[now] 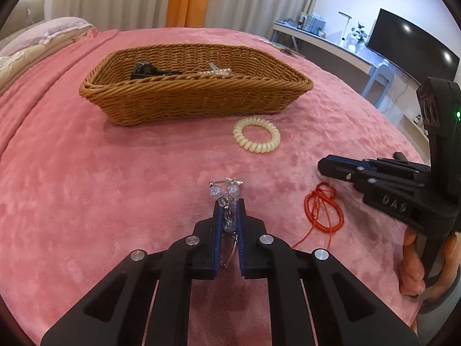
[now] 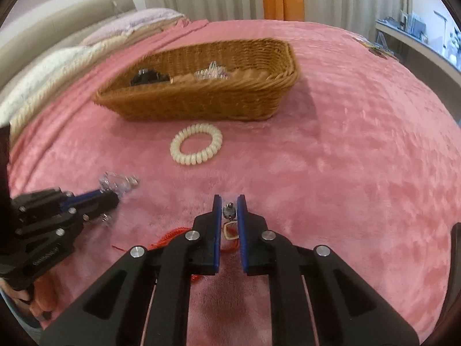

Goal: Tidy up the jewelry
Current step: 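Carry the brooch and pendant into the basket and open both tools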

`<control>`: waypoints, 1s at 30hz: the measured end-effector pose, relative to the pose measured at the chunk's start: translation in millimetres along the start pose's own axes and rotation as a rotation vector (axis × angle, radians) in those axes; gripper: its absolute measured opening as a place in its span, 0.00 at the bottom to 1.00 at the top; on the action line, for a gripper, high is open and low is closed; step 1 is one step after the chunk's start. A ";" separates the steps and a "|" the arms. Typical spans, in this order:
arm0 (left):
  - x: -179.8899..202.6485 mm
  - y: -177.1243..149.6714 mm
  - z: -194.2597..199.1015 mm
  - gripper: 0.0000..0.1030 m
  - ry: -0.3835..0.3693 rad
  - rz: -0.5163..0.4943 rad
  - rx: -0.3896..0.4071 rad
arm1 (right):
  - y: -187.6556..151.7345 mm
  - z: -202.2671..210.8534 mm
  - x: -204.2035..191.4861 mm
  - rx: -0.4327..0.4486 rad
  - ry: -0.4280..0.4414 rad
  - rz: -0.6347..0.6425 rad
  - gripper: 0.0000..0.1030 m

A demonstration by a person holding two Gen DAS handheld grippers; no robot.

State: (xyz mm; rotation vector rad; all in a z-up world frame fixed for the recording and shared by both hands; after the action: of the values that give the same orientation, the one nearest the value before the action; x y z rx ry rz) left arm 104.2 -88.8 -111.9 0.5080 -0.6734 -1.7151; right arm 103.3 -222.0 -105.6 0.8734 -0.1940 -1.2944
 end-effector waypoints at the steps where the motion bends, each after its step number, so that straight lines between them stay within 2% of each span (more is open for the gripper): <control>1: -0.3 1.1 2.4 0.07 -0.006 0.004 0.008 | 2.1 4.7 0.8 0.013 0.015 -0.014 0.08; 9: -6.6 22.6 39.8 0.07 -0.024 0.034 0.120 | 31.1 50.2 -3.5 0.123 0.053 -0.054 0.08; 13: -14.7 48.6 63.5 0.07 -0.024 0.064 0.185 | 50.6 75.6 -17.9 0.173 0.045 -0.024 0.08; 19: -23.8 97.5 94.1 0.07 -0.068 0.067 0.274 | 91.6 103.3 -45.3 0.223 0.042 0.047 0.08; 25: -22.5 147.7 95.3 0.07 -0.045 0.048 0.338 | 142.8 86.7 -57.5 0.242 0.022 0.105 0.08; 30: -24.4 176.1 65.2 0.07 -0.057 0.074 0.340 | 173.7 38.8 -40.3 0.192 0.060 0.023 0.08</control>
State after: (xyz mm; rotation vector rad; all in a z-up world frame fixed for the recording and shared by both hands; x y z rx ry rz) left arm 194.6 -83.6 54.4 0.6628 -1.0216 -1.5563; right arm 199.3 -201.5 48.2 1.0695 -0.2834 -1.2404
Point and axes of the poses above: each gripper's, at about its wrist camera, not at the fingertips, and z roughly against the way its jaws point, x to its right, y to its top, the point moved 7 cm from there along -z, roughly the way its jaws point, and after that the axes turned 13 degrees about y, right-handed, at the moved point
